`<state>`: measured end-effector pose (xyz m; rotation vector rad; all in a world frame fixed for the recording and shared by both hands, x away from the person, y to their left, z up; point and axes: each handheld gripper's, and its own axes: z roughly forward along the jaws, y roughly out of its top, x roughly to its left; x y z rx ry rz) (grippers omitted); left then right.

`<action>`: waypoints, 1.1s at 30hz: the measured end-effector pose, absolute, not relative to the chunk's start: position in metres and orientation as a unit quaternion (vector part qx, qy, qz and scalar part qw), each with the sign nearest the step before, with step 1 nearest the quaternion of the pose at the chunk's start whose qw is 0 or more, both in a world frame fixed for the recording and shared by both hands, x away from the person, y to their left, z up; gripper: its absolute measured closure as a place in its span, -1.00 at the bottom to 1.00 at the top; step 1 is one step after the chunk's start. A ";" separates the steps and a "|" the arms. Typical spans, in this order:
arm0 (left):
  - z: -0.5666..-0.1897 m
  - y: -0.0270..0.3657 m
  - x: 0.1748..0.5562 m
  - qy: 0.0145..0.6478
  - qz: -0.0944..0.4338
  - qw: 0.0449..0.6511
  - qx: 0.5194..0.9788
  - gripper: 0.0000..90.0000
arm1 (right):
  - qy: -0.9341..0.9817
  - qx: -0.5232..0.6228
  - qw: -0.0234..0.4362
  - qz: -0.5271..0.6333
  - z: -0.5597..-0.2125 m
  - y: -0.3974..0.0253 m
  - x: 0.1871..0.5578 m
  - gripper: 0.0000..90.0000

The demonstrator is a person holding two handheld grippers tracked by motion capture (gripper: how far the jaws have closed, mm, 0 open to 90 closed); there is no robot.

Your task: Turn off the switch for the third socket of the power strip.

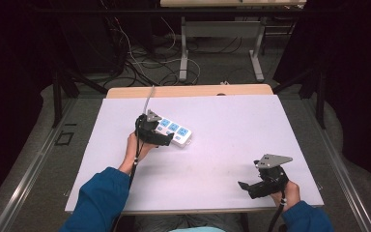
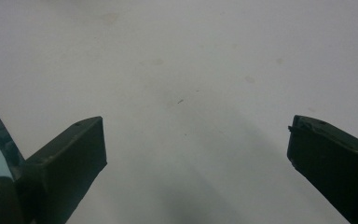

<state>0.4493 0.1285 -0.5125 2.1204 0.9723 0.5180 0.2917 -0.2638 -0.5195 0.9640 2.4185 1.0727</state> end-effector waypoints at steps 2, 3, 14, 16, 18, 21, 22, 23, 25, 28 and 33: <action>-0.513 0.127 0.451 0.382 0.197 0.374 0.822 -0.89 | 0.847 0.338 0.165 0.376 -0.520 -0.264 0.292 -0.91; -0.513 0.126 0.451 0.380 0.198 0.370 0.825 -0.85 | 0.851 0.336 0.159 0.371 -0.519 -0.264 0.292 -0.91; -0.517 0.117 0.453 0.362 0.176 0.391 0.827 0.03 | 0.846 0.337 0.164 0.378 -0.521 -0.263 0.292 -0.90; -0.517 0.116 0.453 0.362 0.174 0.393 0.827 0.18 | 0.846 0.337 0.165 0.378 -0.521 -0.263 0.292 -0.90; -0.519 0.115 0.453 0.357 0.166 0.398 0.829 0.35 | 0.846 0.337 0.167 0.377 -0.521 -0.263 0.292 -0.89; -0.520 0.113 0.452 0.354 0.161 0.398 0.831 0.54 | 0.846 0.339 0.167 0.376 -0.521 -0.263 0.292 -0.89; -0.521 0.114 0.453 0.352 0.160 0.400 0.831 0.61 | 0.847 0.338 0.163 0.377 -0.521 -0.263 0.292 -0.89; -0.521 0.114 0.453 0.353 0.158 0.401 0.830 0.70 | 0.846 0.339 0.164 0.377 -0.521 -0.263 0.292 -0.89; -0.523 0.114 0.453 0.352 0.158 0.404 0.829 0.82 | 0.846 0.339 0.164 0.378 -0.521 -0.263 0.292 -0.89; -0.525 0.113 0.453 0.352 0.157 0.403 0.830 0.99 | 0.846 0.337 0.163 0.379 -0.521 -0.263 0.292 -0.89; -0.529 0.109 0.452 0.343 0.153 0.407 0.833 1.00 | 0.847 0.338 0.163 0.378 -0.521 -0.263 0.292 -0.89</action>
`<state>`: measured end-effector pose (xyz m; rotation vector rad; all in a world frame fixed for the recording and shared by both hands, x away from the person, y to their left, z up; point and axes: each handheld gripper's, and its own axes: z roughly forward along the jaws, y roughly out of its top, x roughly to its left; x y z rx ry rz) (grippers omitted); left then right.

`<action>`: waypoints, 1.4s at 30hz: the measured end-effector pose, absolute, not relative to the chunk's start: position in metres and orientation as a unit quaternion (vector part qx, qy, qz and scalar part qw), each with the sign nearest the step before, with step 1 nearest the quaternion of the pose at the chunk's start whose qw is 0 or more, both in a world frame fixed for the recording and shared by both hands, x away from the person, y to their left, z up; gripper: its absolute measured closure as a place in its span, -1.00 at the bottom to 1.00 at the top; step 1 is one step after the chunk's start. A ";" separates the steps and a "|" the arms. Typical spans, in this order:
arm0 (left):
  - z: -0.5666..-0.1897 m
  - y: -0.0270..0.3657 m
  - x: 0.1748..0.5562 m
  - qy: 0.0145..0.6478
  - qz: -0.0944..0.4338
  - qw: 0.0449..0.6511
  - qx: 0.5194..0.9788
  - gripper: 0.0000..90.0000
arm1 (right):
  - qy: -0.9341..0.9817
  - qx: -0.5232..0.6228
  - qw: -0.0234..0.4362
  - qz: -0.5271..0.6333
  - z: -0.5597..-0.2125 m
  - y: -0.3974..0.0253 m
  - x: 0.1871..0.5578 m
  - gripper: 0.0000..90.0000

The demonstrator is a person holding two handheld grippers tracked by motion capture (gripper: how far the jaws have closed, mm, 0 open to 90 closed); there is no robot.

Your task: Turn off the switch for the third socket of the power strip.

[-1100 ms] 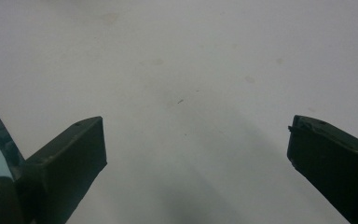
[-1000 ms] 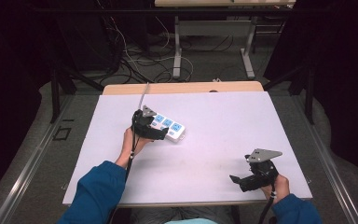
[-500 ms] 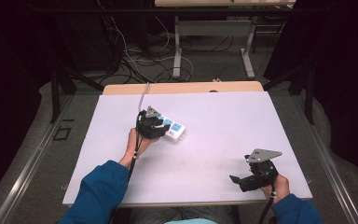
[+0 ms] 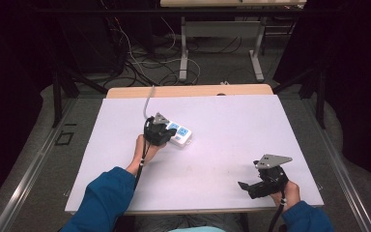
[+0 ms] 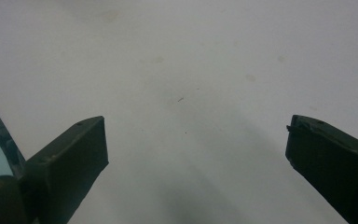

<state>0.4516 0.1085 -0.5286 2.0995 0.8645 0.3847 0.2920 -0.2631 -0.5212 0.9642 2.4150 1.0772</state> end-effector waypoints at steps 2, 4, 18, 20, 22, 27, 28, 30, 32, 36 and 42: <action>-0.530 0.107 0.452 0.340 0.153 0.407 0.834 1.00 | 0.846 0.340 0.165 0.377 -0.521 -0.263 0.292 -0.89; -0.532 0.106 0.452 0.340 0.152 0.410 0.833 1.00 | 0.850 0.338 0.160 0.370 -0.520 -0.264 0.292 -0.89; -0.541 0.100 0.453 0.333 0.145 0.398 0.842 1.00 | 0.852 0.336 0.160 0.368 -0.520 -0.264 0.292 -0.88; -0.541 0.100 0.454 0.333 0.144 0.398 0.843 1.00 | 0.849 0.338 0.162 0.374 -0.521 -0.264 0.292 -0.88; -0.542 0.100 0.454 0.333 0.143 0.402 0.841 1.00 | 0.848 0.339 0.162 0.374 -0.521 -0.264 0.292 -0.88; -0.543 0.100 0.453 0.328 0.148 0.402 0.842 1.00 | 0.852 0.336 0.162 0.367 -0.520 -0.264 0.292 -0.88; -0.543 0.101 0.453 0.326 0.150 0.401 0.843 1.00 | 0.849 0.337 0.164 0.373 -0.521 -0.263 0.292 -0.88; -0.543 0.102 0.454 0.326 0.149 0.405 0.841 1.00 | 0.851 0.332 0.163 0.374 -0.521 -0.264 0.292 -0.88; -0.543 0.101 0.453 0.324 0.150 0.402 0.843 1.00 | 0.850 0.333 0.163 0.374 -0.521 -0.264 0.292 -0.88; -0.544 0.102 0.453 0.321 0.152 0.406 0.842 1.00 | 0.848 0.340 0.163 0.372 -0.521 -0.263 0.291 -0.88; -0.545 0.102 0.451 0.322 0.165 0.399 0.842 1.00 | 0.849 0.340 0.163 0.371 -0.520 -0.263 0.291 -0.88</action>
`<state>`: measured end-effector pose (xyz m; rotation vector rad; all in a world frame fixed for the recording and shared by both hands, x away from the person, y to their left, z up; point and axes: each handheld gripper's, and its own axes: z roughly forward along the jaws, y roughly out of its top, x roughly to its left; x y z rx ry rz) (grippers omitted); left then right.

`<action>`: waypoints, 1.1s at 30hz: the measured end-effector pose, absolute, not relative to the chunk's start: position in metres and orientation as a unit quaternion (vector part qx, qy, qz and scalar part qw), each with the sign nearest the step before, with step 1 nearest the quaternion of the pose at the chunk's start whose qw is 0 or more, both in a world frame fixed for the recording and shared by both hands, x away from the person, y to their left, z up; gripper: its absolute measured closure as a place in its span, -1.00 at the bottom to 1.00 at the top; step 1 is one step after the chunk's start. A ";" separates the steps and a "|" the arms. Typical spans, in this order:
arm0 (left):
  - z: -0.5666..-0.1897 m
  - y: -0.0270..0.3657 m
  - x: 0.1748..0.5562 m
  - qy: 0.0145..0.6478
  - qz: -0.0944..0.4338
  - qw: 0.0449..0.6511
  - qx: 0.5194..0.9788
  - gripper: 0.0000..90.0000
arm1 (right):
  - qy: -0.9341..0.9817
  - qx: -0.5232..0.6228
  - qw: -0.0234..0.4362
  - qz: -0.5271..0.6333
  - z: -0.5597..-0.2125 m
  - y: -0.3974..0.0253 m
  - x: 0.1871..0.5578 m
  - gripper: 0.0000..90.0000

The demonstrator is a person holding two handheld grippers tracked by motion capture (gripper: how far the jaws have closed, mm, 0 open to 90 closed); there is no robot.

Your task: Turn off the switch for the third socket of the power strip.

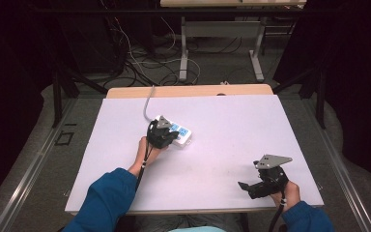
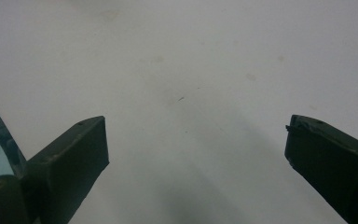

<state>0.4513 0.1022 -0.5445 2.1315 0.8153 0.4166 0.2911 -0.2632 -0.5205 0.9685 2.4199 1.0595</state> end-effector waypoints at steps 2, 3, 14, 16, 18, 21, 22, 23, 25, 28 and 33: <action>-0.544 0.099 0.449 0.315 0.175 0.392 0.847 1.00 | 0.848 0.339 0.163 0.372 -0.521 -0.263 0.291 -0.88; -0.544 0.099 0.449 0.317 0.169 0.398 0.844 1.00 | 0.849 0.339 0.163 0.371 -0.521 -0.263 0.291 -0.88; -0.545 0.098 0.450 0.314 0.159 0.405 0.844 1.00 | 0.848 0.339 0.165 0.373 -0.521 -0.263 0.291 -0.88; -0.545 0.099 0.450 0.314 0.158 0.405 0.844 1.00 | 0.850 0.336 0.163 0.371 -0.521 -0.263 0.292 -0.88; -0.544 0.100 0.449 0.317 0.154 0.401 0.846 1.00 | 0.849 0.340 0.163 0.370 -0.521 -0.263 0.291 -0.88; -0.544 0.099 0.449 0.317 0.155 0.403 0.845 1.00 | 0.849 0.339 0.164 0.372 -0.521 -0.263 0.291 -0.88; -0.546 0.099 0.449 0.319 0.160 0.409 0.840 1.00 | 0.849 0.339 0.162 0.371 -0.521 -0.263 0.291 -0.88; -0.546 0.099 0.449 0.320 0.158 0.410 0.840 1.00 | 0.849 0.339 0.165 0.370 -0.521 -0.263 0.291 -0.88; -0.545 0.100 0.449 0.319 0.151 0.408 0.842 1.00 | 0.849 0.340 0.163 0.371 -0.521 -0.263 0.291 -0.88; -0.546 0.100 0.450 0.316 0.158 0.404 0.844 1.00 | 0.851 0.338 0.161 0.369 -0.521 -0.263 0.291 -0.88; -0.546 0.099 0.450 0.315 0.158 0.406 0.843 1.00 | 0.850 0.338 0.163 0.370 -0.521 -0.263 0.292 -0.88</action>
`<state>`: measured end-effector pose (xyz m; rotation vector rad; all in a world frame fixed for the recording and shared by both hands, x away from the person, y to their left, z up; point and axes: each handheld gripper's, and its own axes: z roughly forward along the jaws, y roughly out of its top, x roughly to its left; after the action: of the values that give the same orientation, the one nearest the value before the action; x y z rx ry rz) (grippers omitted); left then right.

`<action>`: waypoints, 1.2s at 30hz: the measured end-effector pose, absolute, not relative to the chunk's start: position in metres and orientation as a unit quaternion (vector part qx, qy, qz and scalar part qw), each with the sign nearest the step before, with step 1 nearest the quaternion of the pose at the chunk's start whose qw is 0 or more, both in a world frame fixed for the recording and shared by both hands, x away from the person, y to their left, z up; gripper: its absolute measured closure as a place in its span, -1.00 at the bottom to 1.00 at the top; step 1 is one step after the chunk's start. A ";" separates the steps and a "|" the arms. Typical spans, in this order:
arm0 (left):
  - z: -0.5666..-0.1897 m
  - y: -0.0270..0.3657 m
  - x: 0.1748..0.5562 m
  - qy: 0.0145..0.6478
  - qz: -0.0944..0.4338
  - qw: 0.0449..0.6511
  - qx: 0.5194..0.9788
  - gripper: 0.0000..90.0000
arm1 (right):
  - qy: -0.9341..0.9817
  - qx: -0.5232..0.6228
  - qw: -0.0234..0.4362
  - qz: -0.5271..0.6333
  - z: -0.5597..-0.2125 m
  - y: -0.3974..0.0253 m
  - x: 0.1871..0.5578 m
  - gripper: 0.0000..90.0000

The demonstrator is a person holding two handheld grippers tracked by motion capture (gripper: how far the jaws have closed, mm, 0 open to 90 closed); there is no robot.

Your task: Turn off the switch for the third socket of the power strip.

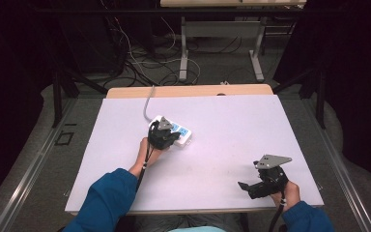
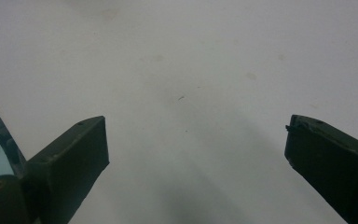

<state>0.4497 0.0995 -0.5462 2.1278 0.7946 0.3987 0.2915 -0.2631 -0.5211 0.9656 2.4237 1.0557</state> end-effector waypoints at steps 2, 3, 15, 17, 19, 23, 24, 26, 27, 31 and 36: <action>-0.546 0.099 0.450 0.314 0.157 0.404 0.844 1.00 | 0.850 0.339 0.162 0.370 -0.521 -0.263 0.291 -0.88; -0.546 0.100 0.450 0.314 0.157 0.404 0.845 1.00 | 0.850 0.339 0.163 0.370 -0.521 -0.263 0.291 -0.88; -0.546 0.100 0.450 0.315 0.155 0.406 0.844 1.00 | 0.849 0.338 0.164 0.371 -0.521 -0.263 0.291 -0.87; -0.546 0.100 0.450 0.315 0.155 0.406 0.844 1.00 | 0.849 0.338 0.164 0.371 -0.521 -0.263 0.291 -0.87; -0.546 0.100 0.450 0.314 0.154 0.406 0.844 1.00 | 0.849 0.339 0.163 0.371 -0.521 -0.263 0.291 -0.87; -0.546 0.101 0.450 0.314 0.154 0.407 0.844 1.00 | 0.847 0.340 0.165 0.373 -0.521 -0.263 0.291 -0.87; -0.546 0.100 0.450 0.314 0.154 0.406 0.844 1.00 | 0.848 0.339 0.165 0.373 -0.521 -0.263 0.291 -0.87; -0.546 0.100 0.450 0.314 0.154 0.406 0.844 1.00 | 0.848 0.339 0.165 0.373 -0.521 -0.263 0.291 -0.87; -0.546 0.100 0.450 0.314 0.154 0.406 0.844 1.00 | 0.848 0.339 0.165 0.373 -0.521 -0.263 0.291 -0.87; -0.546 0.100 0.450 0.313 0.154 0.406 0.845 1.00 | 0.849 0.339 0.162 0.372 -0.521 -0.263 0.291 -0.87; -0.546 0.100 0.450 0.312 0.153 0.406 0.845 1.00 | 0.850 0.334 0.165 0.373 -0.521 -0.264 0.292 -0.87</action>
<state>0.4503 0.1002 -0.5460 2.1316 0.7873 0.3871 0.2921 -0.2637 -0.5209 0.9519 2.4210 1.0617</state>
